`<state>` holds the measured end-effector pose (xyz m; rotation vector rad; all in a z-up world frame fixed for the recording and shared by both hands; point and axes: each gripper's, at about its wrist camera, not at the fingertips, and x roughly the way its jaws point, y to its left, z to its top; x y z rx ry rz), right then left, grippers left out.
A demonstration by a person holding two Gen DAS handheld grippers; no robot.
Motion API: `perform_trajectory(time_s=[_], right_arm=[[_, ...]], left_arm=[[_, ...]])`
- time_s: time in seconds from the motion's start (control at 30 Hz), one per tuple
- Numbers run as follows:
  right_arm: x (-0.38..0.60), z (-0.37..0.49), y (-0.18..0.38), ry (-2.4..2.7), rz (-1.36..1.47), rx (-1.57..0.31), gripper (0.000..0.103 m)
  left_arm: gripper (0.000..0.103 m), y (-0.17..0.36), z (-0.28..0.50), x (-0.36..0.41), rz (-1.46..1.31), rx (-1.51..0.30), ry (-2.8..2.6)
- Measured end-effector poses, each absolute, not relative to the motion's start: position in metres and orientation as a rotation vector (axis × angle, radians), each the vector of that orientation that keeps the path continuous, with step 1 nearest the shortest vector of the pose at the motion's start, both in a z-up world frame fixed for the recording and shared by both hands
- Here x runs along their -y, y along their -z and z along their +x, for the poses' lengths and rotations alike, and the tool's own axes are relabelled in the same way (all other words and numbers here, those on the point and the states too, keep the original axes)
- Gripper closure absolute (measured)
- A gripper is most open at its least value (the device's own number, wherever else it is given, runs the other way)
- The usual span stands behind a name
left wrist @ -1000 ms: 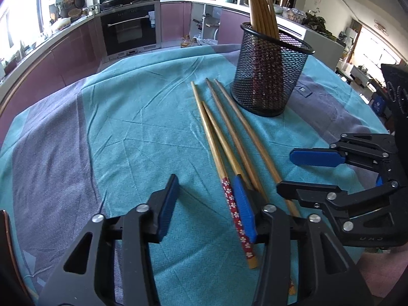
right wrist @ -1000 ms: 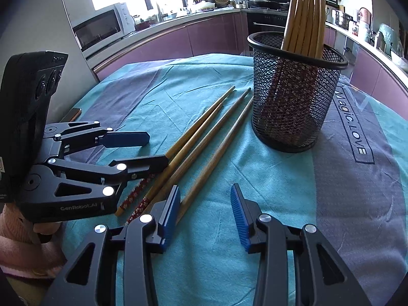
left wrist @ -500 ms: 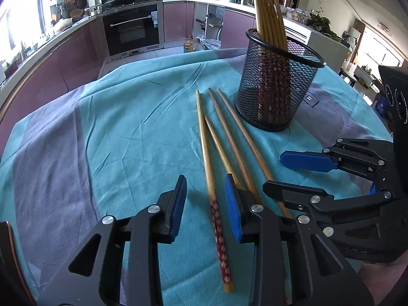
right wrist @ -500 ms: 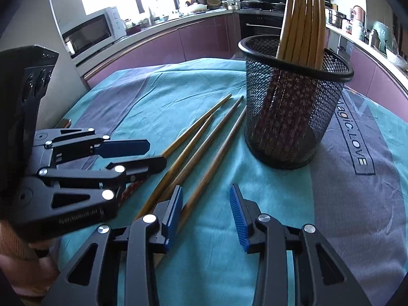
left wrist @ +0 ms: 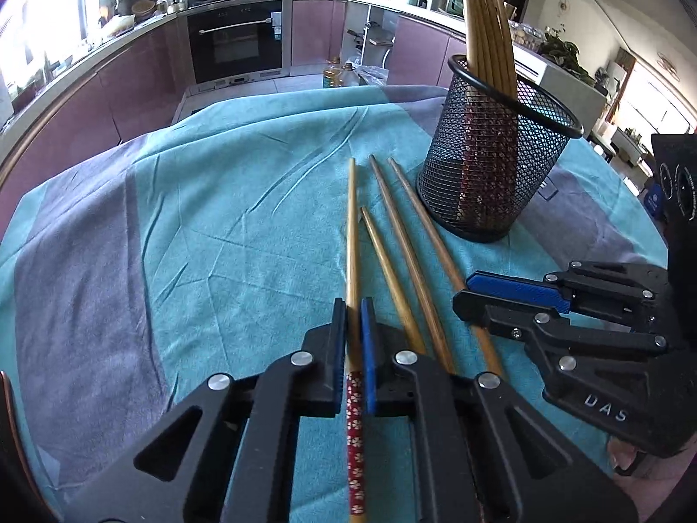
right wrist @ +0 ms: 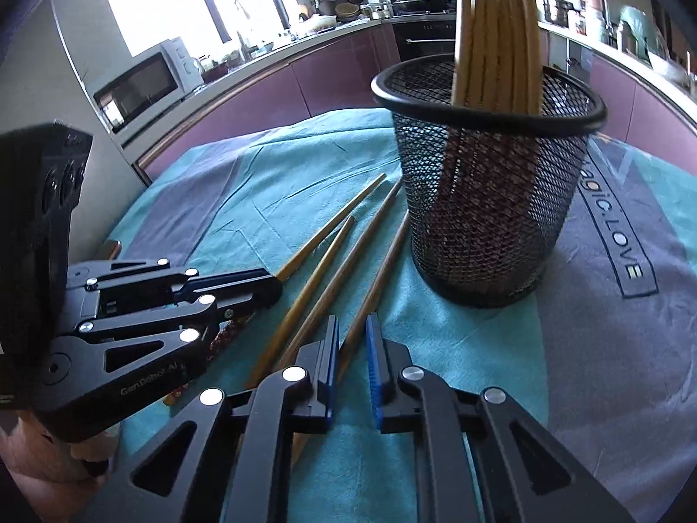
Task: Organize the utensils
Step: 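Close the left tool on a chopstick while the right tool grasps another chopstick, then lift the chopstick in the left tool toward the mesh cup while the right tool lifts its chopstick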
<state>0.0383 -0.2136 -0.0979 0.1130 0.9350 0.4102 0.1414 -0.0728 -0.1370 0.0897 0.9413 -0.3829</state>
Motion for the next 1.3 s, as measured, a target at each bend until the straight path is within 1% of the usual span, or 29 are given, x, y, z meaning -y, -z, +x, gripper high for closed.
perform_trajectory(time_s=[0.2, 0.27, 0.5, 0.63, 0.67, 0.73, 0.77, 0.83, 0.9, 1.0, 1.1, 1.23, 1.3], right_arm=[[0.225, 0.030, 0.093, -0.408, 0.146, -0.920, 0.097], [0.227, 0.027, 0.090, -0.420, 0.149, -0.910, 0.100], [0.223, 0.018, 0.086, -0.453, 0.108, -0.908, 0.100], [0.223, 0.021, 0.088, -0.407, 0.084, -0.903, 0.093], [0.223, 0.024, 0.088, -0.402, 0.083, -0.902, 0.088], [0.220, 0.029, 0.090, -0.399, 0.073, -0.907, 0.085], [0.218, 0.033, 0.092, -0.399, 0.062, -0.913, 0.084], [0.214, 0.039, 0.094, -0.394, 0.053, -0.922, 0.084], [0.211, 0.043, 0.098, -0.400, 0.052, -0.934, 0.084], [0.210, 0.047, 0.097, -0.403, 0.053, -0.933, 0.085], [0.211, 0.050, 0.098, -0.407, 0.062, -0.940, 0.094], [0.217, 0.048, 0.096, -0.414, 0.086, -0.936, 0.096], [0.220, 0.047, 0.095, -0.418, 0.094, -0.934, 0.097]], left_arm=[[0.095, 0.130, 0.130, 0.063, 0.065, -0.922, 0.388], [0.095, 0.130, 0.125, 0.063, 0.073, -0.922, 0.397], [0.095, 0.135, 0.113, 0.064, 0.087, -0.946, 0.423], [0.095, 0.138, 0.112, 0.063, 0.090, -0.952, 0.427], [0.095, 0.138, 0.112, 0.063, 0.090, -0.954, 0.430], [0.095, 0.138, 0.112, 0.065, 0.099, -0.955, 0.438], [0.095, 0.138, 0.113, 0.065, 0.104, -0.954, 0.439], [0.092, 0.138, 0.115, 0.067, 0.115, -0.953, 0.440], [0.087, 0.139, 0.119, 0.068, 0.111, -0.960, 0.452], [0.086, 0.138, 0.128, 0.069, 0.105, -0.969, 0.460], [0.086, 0.138, 0.137, 0.071, 0.100, -0.976, 0.469], [0.086, 0.139, 0.149, 0.073, 0.091, -0.985, 0.471], [0.094, 0.139, 0.151, 0.076, 0.103, -0.982, 0.452]])
